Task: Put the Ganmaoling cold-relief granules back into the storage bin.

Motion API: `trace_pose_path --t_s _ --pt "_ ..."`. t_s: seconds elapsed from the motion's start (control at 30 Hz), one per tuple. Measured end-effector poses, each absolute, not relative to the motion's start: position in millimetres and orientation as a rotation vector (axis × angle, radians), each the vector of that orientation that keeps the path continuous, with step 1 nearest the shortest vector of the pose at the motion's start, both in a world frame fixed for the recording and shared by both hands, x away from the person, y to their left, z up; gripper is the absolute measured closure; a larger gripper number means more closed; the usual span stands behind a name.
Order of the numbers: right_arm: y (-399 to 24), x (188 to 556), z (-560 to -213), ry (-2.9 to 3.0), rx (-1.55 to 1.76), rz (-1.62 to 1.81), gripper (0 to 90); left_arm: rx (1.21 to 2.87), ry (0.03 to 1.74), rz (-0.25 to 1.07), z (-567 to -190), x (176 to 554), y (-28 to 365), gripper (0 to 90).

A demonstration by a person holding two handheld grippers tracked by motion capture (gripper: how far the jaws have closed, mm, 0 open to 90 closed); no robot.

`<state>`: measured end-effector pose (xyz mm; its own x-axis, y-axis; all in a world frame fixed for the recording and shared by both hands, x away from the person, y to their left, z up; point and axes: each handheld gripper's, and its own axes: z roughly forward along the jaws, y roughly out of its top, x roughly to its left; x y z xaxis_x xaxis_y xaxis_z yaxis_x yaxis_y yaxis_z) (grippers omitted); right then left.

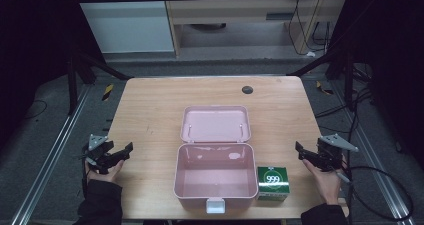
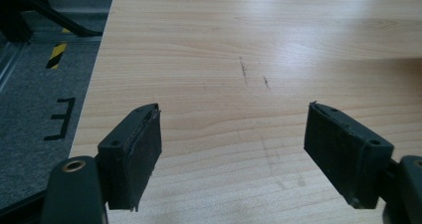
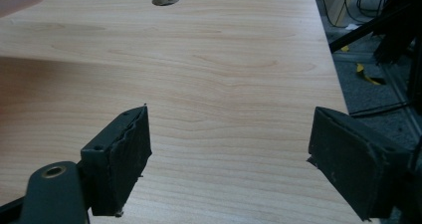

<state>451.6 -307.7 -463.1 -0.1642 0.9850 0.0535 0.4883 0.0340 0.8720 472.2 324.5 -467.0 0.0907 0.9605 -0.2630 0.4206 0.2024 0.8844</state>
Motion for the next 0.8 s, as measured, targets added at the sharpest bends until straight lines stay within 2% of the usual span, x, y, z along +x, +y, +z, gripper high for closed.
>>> trace_pose_path --t_s 0.8 --pt "-305 448 -409 1.948 1.231 1.111 14.8 1.445 1.494 0.673 -469 472 321 25.0"
